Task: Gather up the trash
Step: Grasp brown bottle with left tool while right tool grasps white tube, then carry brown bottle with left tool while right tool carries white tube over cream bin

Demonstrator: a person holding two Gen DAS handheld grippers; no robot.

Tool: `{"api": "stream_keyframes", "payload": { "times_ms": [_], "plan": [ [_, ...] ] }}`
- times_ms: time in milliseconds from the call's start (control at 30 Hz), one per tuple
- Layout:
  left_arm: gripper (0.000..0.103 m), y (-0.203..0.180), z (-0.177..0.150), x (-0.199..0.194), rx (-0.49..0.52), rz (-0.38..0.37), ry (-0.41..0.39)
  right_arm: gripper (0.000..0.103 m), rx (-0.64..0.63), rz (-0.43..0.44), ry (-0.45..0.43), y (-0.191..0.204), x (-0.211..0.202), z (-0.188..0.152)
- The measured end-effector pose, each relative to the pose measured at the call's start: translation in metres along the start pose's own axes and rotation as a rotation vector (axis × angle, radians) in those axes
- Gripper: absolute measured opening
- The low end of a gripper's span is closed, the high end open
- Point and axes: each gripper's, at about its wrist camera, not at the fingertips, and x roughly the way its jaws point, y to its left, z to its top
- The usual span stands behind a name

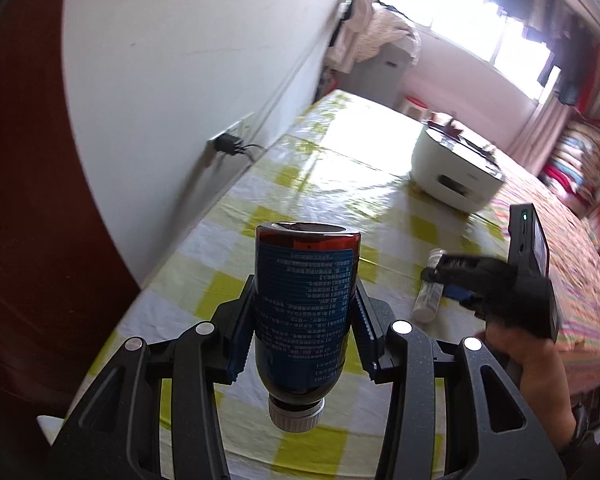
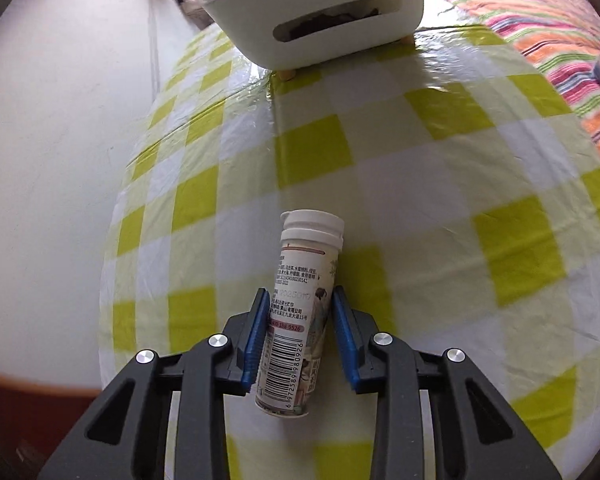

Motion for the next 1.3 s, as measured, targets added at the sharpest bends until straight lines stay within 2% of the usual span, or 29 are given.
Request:
{"api": "stream_keyframes", "payload": {
  "times_ms": [100, 167, 300, 400, 533, 767, 967, 1300],
  "plan": [
    [0.042, -0.015, -0.008, -0.002, 0.038, -0.04, 0.003, 0.031, -0.02, 0.043, -0.012, -0.017, -0.023, -0.022],
    [0.042, -0.027, -0.015, -0.005, 0.076, -0.038, -0.007, 0.031, -0.046, 0.059, -0.033, -0.027, -0.04, -0.039],
    [0.042, -0.053, -0.036, -0.007, 0.148, -0.082, 0.006, 0.031, -0.124, 0.054, -0.099, -0.042, -0.072, -0.07],
    [0.042, -0.066, -0.049, -0.011, 0.162, -0.128, 0.026, 0.031, -0.164, 0.056, -0.143, -0.061, -0.096, -0.098],
    [0.042, -0.088, -0.07, -0.022, 0.197, -0.166, 0.016, 0.031, -0.222, 0.012, -0.205, -0.083, -0.127, -0.13],
    [0.042, -0.12, -0.103, -0.032, 0.281, -0.185, 0.016, 0.031, -0.284, -0.075, -0.307, -0.114, -0.169, -0.175],
    [0.042, -0.141, -0.125, -0.034, 0.344, -0.186, 0.011, 0.031, -0.276, -0.133, -0.365, -0.142, -0.184, -0.196],
    [0.042, -0.171, -0.145, -0.037, 0.419, -0.192, -0.008, 0.031, -0.178, -0.125, -0.4, -0.181, -0.204, -0.196]
  ]
}}
